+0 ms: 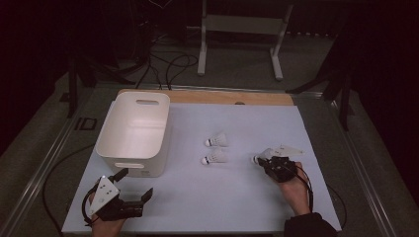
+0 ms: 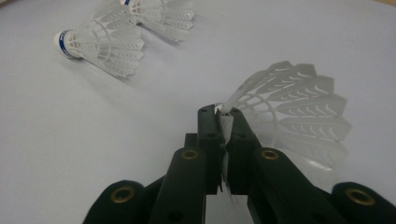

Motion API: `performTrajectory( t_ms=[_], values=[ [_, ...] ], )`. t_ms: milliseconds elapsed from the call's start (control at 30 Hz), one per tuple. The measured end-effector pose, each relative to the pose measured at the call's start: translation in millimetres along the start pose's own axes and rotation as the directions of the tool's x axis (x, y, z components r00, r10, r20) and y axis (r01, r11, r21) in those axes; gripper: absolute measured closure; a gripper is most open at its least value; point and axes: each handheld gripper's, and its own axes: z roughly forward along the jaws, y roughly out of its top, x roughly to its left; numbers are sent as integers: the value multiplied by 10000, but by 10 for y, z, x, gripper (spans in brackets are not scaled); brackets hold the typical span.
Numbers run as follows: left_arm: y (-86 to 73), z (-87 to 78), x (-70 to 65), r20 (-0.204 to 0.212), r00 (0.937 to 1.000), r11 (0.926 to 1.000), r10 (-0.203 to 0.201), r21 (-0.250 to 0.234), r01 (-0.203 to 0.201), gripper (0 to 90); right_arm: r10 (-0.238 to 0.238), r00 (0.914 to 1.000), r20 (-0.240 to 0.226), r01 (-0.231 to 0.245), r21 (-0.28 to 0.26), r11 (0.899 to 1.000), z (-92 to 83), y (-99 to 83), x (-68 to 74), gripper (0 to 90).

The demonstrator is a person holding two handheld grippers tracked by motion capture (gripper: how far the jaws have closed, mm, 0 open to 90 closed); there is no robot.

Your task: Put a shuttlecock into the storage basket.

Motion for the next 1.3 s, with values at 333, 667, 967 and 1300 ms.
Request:
performTrajectory(
  t_ms=[333,667,967,1300],
  values=[
    [0,0,-2,-10,10000,10000,16,-2,-16,0,-9,10000,68,10,-150,9999,-52,54,45,867],
    [-1,2,-5,-23,10000,10000,39,27,-39,0,-91,9999,102,92,-155,9998,-86,103,98,868],
    [-1,4,-5,-23,10000,10000,68,59,-68,0,-103,9999,63,104,-246,9996,-107,139,139,868],
    [-2,6,-6,-26,10000,9999,90,71,-90,0,-183,9998,-14,183,-422,9989,-138,187,198,868]
  ],
)
